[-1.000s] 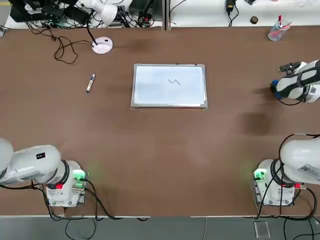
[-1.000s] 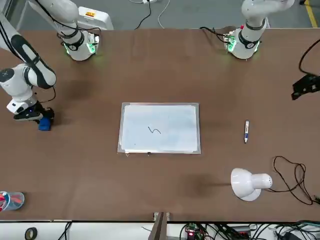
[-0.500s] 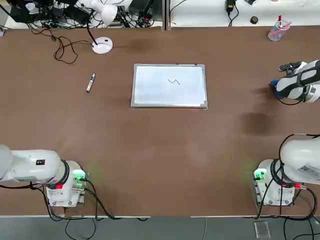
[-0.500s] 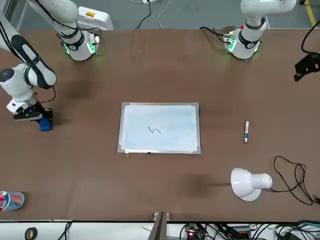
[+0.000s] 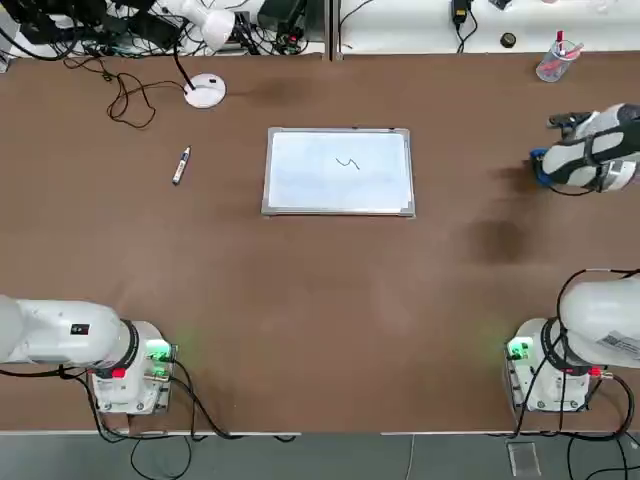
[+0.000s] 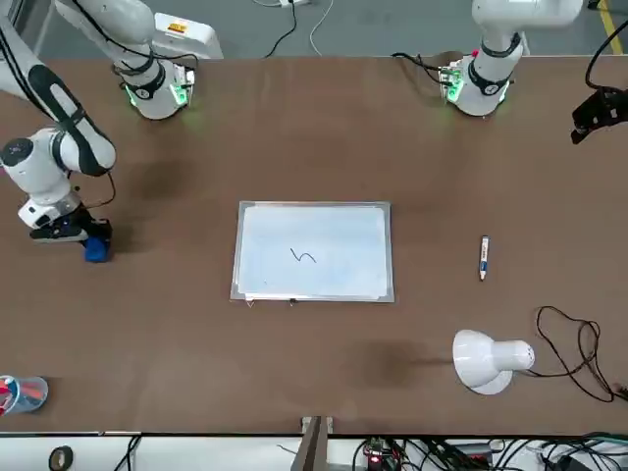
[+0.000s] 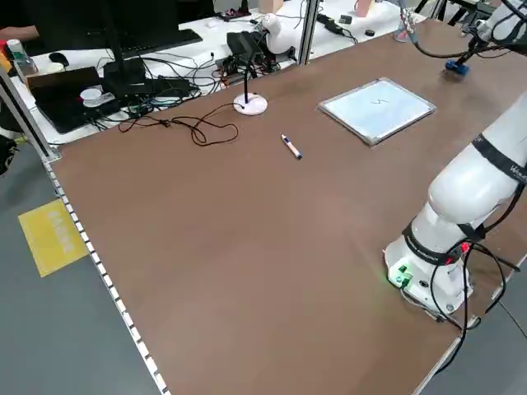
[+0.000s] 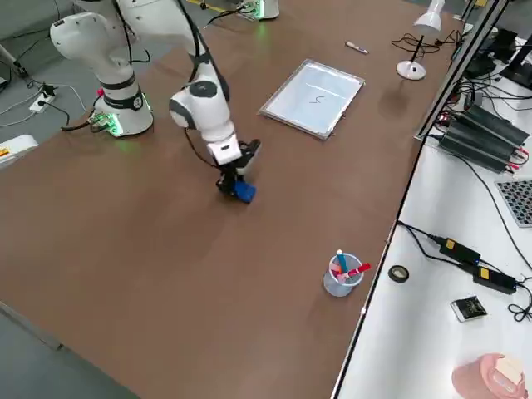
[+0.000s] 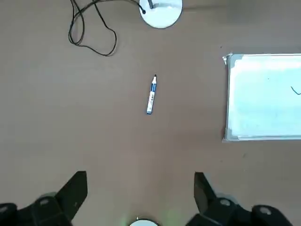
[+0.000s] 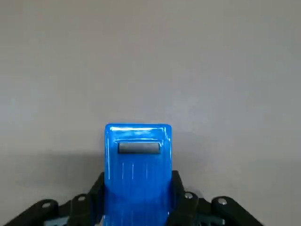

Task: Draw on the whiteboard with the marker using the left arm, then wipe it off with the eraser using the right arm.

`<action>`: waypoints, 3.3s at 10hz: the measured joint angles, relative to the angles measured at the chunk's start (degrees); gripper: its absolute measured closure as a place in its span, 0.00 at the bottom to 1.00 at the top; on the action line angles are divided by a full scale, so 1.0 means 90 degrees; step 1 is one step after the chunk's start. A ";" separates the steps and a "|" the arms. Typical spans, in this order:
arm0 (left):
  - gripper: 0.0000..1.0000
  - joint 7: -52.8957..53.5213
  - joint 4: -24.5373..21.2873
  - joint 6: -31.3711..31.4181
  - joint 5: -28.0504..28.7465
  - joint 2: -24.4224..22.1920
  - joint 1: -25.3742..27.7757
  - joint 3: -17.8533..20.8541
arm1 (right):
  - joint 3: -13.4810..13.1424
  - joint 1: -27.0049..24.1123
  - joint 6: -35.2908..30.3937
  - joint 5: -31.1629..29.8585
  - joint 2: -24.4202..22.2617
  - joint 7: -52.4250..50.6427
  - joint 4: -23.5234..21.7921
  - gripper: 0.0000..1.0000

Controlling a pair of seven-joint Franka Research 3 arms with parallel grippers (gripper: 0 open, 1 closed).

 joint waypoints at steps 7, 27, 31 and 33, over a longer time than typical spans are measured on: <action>0.00 0.0000 -0.0022 0.0113 0.0000 0.0045 -0.0035 -0.0001 | 0.0432 0.1763 -0.2276 0.0005 -0.0575 0.3354 0.1660 0.44; 0.00 0.0000 -0.0083 0.0115 0.0000 0.0060 -0.0018 0.0031 | 0.0773 0.4898 -0.3253 -0.3763 0.2268 1.1523 0.4457 0.44; 0.00 0.0000 -0.0101 0.0115 0.0000 0.0061 -0.0015 0.0037 | 0.0779 0.5165 -0.3258 -0.3960 0.2394 1.1748 0.4469 0.44; 0.00 0.0000 -0.0107 0.0115 0.0000 0.0061 -0.0013 0.0041 | 0.0784 0.5248 -0.3277 -0.4210 0.2449 1.1940 0.4462 0.44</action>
